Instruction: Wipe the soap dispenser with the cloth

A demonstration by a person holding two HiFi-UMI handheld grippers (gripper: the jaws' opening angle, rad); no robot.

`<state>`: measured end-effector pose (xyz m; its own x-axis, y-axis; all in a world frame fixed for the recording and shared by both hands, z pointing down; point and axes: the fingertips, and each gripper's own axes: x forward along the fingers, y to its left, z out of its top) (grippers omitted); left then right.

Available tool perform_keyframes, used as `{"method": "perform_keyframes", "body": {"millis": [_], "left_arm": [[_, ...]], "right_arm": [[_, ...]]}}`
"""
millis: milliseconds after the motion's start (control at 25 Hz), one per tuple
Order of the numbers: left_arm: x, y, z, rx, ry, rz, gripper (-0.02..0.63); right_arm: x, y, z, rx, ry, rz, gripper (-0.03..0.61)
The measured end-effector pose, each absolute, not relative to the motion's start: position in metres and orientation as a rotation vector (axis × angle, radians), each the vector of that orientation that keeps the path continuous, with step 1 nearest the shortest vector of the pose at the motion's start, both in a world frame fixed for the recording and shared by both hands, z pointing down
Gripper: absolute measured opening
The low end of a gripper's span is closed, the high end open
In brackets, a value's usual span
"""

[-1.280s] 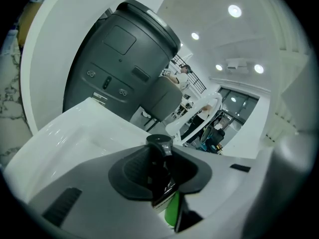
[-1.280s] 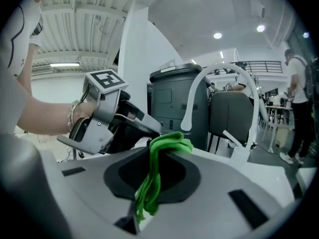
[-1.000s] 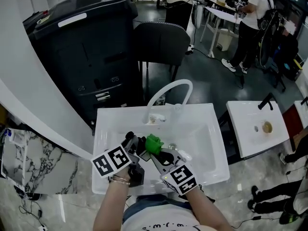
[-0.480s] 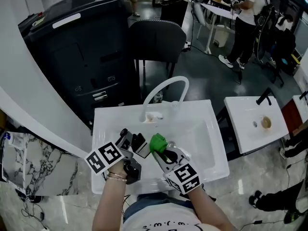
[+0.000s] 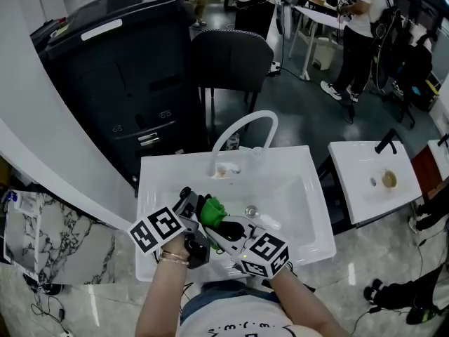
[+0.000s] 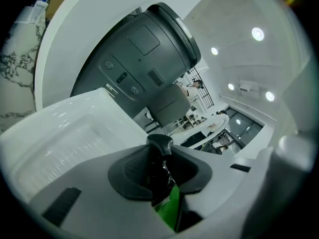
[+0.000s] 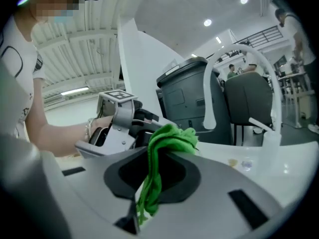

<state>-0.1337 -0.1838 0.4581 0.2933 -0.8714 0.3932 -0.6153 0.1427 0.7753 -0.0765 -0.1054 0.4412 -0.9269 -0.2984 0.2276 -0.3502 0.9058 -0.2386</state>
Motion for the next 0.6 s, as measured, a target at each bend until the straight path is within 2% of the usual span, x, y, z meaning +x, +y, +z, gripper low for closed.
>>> {"method": "perform_keyframes", "body": {"millis": [160,600], "left_arm": [[-0.127,-0.181,0.456,1.591,-1.373,-0.301,0.095],[-0.141,-0.176,0.457,1.602,-1.397,-0.298,0.095]], "right_arm": [[-0.089,-0.101,0.453,0.413,-2.834,0.429,0.048],[-0.048,-0.126,0.483,0.783,-2.622,0.425,0.048]]}}
